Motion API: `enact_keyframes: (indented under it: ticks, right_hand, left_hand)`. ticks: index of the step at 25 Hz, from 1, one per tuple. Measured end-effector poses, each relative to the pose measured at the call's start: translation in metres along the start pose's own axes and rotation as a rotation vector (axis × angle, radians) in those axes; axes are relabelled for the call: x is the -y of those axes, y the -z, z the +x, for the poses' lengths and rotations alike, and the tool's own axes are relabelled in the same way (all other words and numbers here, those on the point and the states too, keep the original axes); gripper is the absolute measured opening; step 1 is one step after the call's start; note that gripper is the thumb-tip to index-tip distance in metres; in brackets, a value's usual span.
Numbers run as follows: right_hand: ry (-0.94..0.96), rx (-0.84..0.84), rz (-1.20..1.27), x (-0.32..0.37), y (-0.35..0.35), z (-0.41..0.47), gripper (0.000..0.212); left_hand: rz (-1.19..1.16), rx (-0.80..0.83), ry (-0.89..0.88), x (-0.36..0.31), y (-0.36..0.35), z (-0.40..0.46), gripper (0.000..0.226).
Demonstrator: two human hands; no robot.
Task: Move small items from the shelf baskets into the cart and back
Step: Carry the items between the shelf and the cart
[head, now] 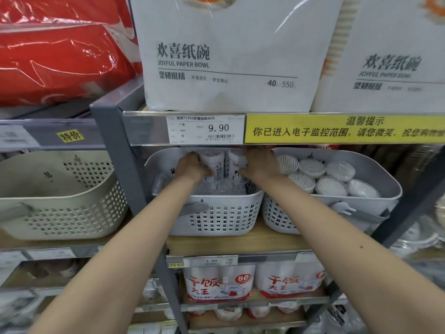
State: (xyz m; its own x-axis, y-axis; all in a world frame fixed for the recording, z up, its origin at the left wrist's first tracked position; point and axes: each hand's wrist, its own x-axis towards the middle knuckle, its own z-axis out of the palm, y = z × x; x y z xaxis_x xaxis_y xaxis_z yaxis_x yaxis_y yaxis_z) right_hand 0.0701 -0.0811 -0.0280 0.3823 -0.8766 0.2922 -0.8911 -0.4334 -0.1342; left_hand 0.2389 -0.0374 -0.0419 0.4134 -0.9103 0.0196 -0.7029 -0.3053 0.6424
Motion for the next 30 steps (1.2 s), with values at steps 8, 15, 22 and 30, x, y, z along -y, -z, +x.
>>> enact_keyframes:
  ticks: [8, 15, 22, 30]
  right_hand:
    - [0.002, 0.016, -0.037, 0.003, 0.003, -0.004, 0.049]
    - [-0.021, 0.043, -0.046, 0.005, 0.005, -0.005, 0.045]
    - [0.086, 0.021, 0.018, 0.001, 0.021, -0.016, 0.048]
    - [0.377, -0.203, -0.096, -0.022, 0.054, -0.122, 0.033]
  left_hand:
    - [0.029, -0.014, -0.046, -0.005, -0.004, -0.002, 0.043]
    - [0.083, -0.012, -0.016, -0.010, -0.003, -0.006, 0.040]
    - [0.147, -0.002, -0.031, -0.010, 0.020, -0.021, 0.035]
    - [0.327, -0.040, -0.587, -0.002, 0.034, -0.104, 0.047]
